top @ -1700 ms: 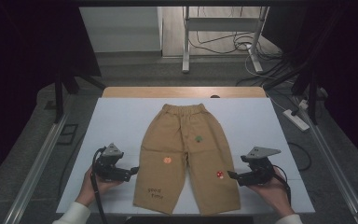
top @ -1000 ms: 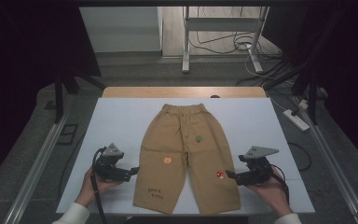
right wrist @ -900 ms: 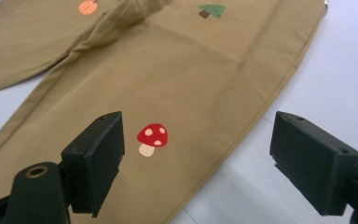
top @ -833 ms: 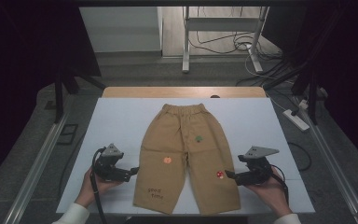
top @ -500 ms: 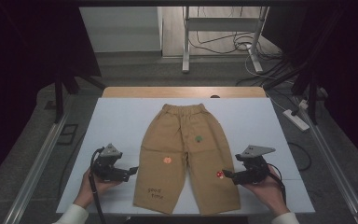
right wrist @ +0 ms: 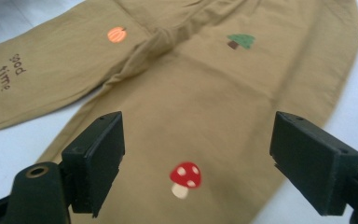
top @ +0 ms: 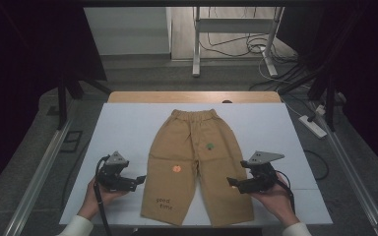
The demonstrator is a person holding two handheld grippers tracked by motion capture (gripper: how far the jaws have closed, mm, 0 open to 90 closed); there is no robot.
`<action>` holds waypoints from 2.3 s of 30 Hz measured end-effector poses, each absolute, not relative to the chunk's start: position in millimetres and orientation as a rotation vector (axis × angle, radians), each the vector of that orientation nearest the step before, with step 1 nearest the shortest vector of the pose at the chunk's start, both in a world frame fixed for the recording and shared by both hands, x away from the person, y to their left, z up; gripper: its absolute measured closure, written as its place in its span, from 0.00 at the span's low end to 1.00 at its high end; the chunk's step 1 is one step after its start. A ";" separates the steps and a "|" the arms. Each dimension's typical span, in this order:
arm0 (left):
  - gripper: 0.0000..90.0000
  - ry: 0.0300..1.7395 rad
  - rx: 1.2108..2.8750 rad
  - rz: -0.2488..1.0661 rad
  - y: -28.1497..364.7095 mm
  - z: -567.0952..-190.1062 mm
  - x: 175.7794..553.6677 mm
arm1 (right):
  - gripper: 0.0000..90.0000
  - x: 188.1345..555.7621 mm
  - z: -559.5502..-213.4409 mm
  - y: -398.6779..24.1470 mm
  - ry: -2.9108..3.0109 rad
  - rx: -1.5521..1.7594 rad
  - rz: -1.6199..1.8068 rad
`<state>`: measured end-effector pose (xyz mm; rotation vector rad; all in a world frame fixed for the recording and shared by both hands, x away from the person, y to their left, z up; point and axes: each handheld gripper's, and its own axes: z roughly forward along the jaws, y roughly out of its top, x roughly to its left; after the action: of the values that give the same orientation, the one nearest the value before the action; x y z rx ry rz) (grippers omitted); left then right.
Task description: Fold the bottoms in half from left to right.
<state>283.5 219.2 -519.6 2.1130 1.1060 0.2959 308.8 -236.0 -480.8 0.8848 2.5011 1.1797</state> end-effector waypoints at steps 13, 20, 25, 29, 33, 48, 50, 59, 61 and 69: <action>0.10 1.091 2.126 0.297 213.7 -519.2 287.7 | 0.21 310.6 -485.8 -209.4 2.539 0.834 1.176; 0.10 1.099 2.121 0.298 215.5 -519.3 287.8 | 0.21 311.0 -486.1 -194.0 2.553 0.807 1.187; 0.10 1.102 2.119 0.300 215.6 -519.2 288.2 | 0.21 310.4 -486.9 -183.4 2.570 0.778 1.190; 0.10 1.104 2.117 0.303 214.8 -519.5 288.7 | 0.21 310.1 -487.4 -177.8 2.580 0.766 1.192; 0.10 1.104 2.121 0.306 214.3 -519.5 289.0 | 0.21 309.1 -487.9 -172.9 2.589 0.757 1.191; 0.10 1.112 2.119 0.309 214.5 -519.9 290.1 | 0.21 303.9 -492.6 -141.6 2.649 0.680 1.187; 0.10 1.112 2.118 0.308 214.6 -519.9 290.1 | 0.21 303.7 -493.0 -139.8 2.653 0.675 1.186; 0.10 1.112 2.116 0.313 213.9 -520.1 290.9 | 0.22 295.8 -499.1 -115.8 2.694 0.614 1.181; 0.10 1.112 2.117 0.309 213.8 -520.2 291.5 | 0.22 295.0 -500.3 -111.8 2.705 0.606 1.179; 0.10 1.110 2.117 0.309 213.1 -519.8 292.3 | 0.22 292.9 -504.2 -97.0 2.732 0.579 1.170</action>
<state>292.3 213.1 -519.8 2.1166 1.1103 0.3091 292.9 -97.0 -504.2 0.5791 2.7324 1.1701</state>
